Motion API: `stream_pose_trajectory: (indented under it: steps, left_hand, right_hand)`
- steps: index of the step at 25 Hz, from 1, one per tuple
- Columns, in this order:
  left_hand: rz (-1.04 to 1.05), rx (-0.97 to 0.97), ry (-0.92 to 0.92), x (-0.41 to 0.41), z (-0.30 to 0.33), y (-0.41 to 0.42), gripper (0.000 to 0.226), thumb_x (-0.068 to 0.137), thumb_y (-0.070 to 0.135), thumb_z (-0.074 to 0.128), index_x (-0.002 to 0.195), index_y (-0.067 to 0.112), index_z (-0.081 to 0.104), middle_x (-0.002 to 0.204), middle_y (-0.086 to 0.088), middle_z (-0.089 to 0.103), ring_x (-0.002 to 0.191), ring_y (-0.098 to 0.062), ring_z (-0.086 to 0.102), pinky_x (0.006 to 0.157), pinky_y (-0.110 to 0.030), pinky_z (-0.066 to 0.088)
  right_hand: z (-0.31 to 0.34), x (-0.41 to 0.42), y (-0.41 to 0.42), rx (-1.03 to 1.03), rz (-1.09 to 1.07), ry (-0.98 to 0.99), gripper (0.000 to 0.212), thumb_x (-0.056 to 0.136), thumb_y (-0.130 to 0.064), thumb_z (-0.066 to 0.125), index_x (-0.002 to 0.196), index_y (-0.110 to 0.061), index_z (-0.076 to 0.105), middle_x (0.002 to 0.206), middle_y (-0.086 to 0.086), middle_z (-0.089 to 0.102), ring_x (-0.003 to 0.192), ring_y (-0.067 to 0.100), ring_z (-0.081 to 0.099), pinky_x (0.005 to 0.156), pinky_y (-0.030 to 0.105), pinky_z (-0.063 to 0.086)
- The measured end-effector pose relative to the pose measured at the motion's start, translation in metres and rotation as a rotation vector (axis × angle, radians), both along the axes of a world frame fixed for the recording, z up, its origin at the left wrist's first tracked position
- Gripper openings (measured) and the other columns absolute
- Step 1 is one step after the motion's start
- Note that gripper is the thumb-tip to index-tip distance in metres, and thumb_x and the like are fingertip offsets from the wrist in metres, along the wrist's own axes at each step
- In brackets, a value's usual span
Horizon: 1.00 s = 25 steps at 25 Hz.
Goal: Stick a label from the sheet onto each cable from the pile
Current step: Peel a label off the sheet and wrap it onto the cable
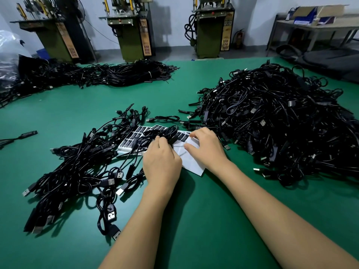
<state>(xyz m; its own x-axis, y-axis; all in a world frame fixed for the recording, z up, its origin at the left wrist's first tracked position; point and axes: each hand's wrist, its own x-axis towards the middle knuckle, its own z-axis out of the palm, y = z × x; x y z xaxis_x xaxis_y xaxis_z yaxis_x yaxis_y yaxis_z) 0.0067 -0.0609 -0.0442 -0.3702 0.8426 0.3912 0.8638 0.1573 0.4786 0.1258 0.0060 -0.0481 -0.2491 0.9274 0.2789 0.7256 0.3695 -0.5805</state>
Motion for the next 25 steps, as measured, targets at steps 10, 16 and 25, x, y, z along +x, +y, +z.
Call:
stream_pose_trajectory:
  steps: [10, 16, 25]
  left_hand:
    - [-0.06, 0.115, 0.062, 0.003, 0.001, -0.001, 0.029, 0.087, 0.017, 0.043, 0.097, 0.004, 0.067, 0.106, -0.007, 0.069, 0.094, -0.032, 0.054, 0.079, -0.038, 0.037]
    - [-0.064, 0.002, 0.07, 0.002, 0.002, -0.002, 0.031, 0.075, 0.026, 0.032, 0.076, 0.01, 0.059, 0.085, -0.005, 0.067, 0.078, -0.022, 0.037, 0.066, -0.034, 0.023]
    - [-0.112, -0.043, 0.013, 0.002, -0.004, 0.003, 0.038, 0.074, 0.028, 0.03, 0.079, 0.006, 0.061, 0.084, -0.006, 0.064, 0.084, -0.026, 0.045, 0.072, -0.038, 0.039]
  right_hand:
    - [0.013, -0.007, 0.02, -0.15, -0.096, -0.003, 0.021, 0.087, -0.023, 0.065, 0.103, -0.011, 0.07, 0.112, 0.009, 0.049, 0.108, 0.028, 0.051, 0.092, 0.035, 0.045]
    - [0.02, -0.021, 0.025, -0.168, -0.21, -0.023, 0.014, 0.089, -0.014, 0.063, 0.089, -0.01, 0.076, 0.104, 0.009, 0.068, 0.102, 0.029, 0.06, 0.083, 0.035, 0.053]
    - [0.033, -0.033, 0.029, -0.289, -0.323, -0.038, 0.024, 0.084, 0.002, 0.055, 0.063, -0.006, 0.047, 0.066, 0.009, 0.05, 0.077, 0.029, 0.052, 0.061, 0.029, 0.04]
